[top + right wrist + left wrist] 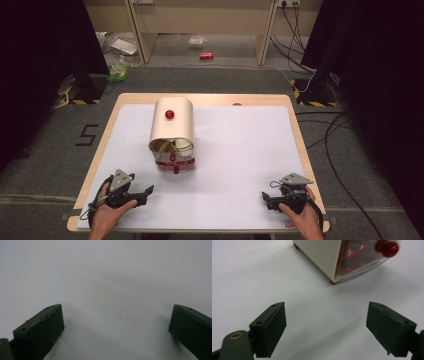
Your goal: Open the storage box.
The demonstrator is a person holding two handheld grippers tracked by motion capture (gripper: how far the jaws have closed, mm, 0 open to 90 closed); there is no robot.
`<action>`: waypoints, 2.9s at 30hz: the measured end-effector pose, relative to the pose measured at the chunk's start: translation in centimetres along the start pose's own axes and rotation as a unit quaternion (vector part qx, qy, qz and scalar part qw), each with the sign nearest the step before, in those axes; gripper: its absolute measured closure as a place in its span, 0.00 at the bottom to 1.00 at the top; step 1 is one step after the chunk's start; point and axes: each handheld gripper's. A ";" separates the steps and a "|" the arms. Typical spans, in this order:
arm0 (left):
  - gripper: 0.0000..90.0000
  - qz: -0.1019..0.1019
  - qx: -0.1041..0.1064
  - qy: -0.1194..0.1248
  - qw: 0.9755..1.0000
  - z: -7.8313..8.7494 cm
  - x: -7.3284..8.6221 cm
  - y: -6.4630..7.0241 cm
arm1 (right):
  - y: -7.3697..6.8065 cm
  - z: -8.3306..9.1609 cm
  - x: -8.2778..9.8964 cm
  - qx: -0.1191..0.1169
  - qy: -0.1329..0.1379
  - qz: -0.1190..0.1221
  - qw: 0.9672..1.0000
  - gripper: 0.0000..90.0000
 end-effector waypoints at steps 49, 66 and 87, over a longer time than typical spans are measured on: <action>0.18 -0.154 0.029 0.072 0.985 -0.4 -4.0 7.1 | 0.0 0.0 0.0 0.001 0.000 0.000 1.000 0.00; 0.18 -0.210 -0.006 0.061 0.976 -2.1 -4.4 7.9 | 0.0 0.0 0.0 0.001 0.000 0.001 1.000 0.00; 0.20 -0.277 -0.041 0.049 0.959 -3.6 -4.6 8.9 | 0.0 0.0 0.0 0.001 0.001 0.002 1.000 0.00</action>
Point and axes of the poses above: each handheld gripper's, and its own axes: z roughly backward along the jaws, x roughly out of its underside, y roughly to its right, and after that the axes turned 2 degrees about -y, right-handed
